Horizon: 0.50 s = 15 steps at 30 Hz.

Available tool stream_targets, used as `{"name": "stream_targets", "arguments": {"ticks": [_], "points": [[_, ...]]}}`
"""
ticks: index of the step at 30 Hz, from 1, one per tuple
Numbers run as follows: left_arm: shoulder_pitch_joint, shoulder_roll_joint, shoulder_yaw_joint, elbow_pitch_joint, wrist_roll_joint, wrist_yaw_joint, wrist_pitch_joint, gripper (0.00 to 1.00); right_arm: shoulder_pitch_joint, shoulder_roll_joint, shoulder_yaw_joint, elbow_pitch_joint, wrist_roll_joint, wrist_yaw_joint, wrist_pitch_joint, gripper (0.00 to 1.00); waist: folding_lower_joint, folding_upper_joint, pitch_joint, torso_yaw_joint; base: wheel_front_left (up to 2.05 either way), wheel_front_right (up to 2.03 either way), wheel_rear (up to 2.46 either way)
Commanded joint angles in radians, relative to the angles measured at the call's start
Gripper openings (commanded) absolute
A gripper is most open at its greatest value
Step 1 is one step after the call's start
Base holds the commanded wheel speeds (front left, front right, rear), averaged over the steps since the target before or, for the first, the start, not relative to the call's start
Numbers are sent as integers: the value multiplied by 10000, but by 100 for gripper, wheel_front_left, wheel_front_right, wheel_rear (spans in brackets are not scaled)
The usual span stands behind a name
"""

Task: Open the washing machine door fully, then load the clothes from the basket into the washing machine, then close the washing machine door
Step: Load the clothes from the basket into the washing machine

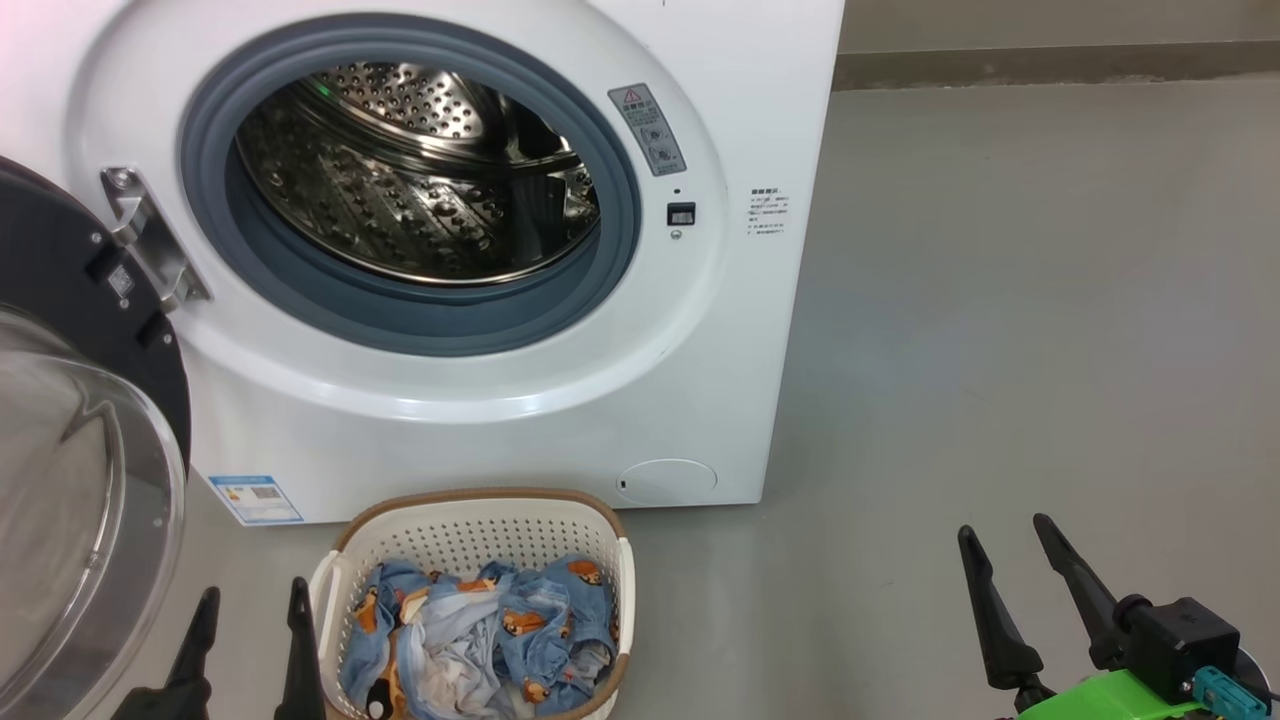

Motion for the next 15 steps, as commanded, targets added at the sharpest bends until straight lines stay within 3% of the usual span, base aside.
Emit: {"name": "stream_targets", "arguments": {"ticks": [1, 15], "points": [[-383, 187, 319, -235, -37, -10, -62, 100, -131, -72, 312, -227, 50, 16, -69, 100, 0, 0, 1, -7, 0, 0, 0], [-386, 230, 148, -204, -136, -11, -6, 100, -136, -72, 321, -173, 112, 16, -99, 100, 0, 0, 33, 14, 0, 0, 0]]}}
